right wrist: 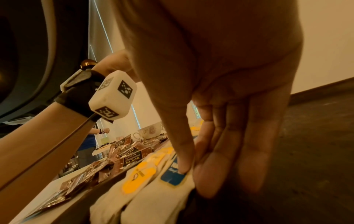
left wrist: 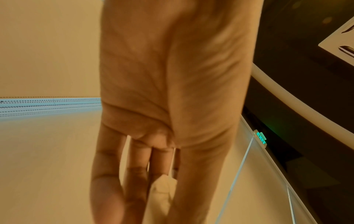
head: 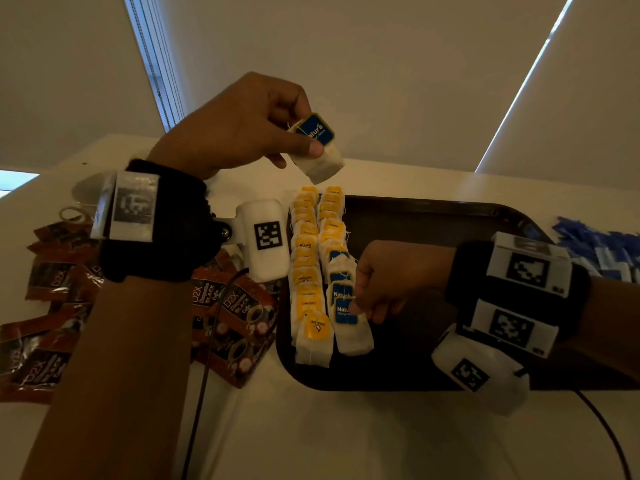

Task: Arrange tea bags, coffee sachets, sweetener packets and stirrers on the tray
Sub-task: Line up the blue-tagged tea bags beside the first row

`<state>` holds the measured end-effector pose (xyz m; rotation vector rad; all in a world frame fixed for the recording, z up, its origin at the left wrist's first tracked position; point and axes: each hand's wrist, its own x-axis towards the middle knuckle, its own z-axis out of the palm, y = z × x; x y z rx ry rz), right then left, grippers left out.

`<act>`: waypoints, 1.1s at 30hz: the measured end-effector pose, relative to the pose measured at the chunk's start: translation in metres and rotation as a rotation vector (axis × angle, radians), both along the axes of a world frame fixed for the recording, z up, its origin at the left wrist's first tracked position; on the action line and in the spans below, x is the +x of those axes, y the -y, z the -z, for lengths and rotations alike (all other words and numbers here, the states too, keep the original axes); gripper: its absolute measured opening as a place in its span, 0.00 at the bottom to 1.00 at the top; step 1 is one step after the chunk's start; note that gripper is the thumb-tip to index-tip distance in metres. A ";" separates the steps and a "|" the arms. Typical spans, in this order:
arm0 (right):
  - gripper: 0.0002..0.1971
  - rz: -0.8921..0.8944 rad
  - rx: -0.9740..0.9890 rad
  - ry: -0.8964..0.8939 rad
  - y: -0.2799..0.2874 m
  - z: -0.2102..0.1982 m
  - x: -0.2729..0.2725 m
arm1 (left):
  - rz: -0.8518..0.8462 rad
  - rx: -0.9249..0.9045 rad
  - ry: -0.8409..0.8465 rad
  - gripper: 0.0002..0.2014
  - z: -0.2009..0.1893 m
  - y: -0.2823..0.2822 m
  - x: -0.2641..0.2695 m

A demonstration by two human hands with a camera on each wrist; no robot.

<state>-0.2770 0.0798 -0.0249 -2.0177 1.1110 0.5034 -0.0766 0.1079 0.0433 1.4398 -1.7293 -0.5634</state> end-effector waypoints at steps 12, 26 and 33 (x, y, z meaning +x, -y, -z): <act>0.07 0.079 0.011 0.029 0.005 -0.008 -0.004 | 0.025 0.070 0.046 0.09 0.002 -0.001 -0.002; 0.20 0.195 -0.095 0.186 -0.005 -0.013 0.002 | 0.022 0.077 0.073 0.07 0.001 -0.002 -0.007; 0.20 0.257 -0.301 0.399 0.000 -0.030 -0.007 | 0.077 0.138 0.063 0.06 0.003 0.000 -0.010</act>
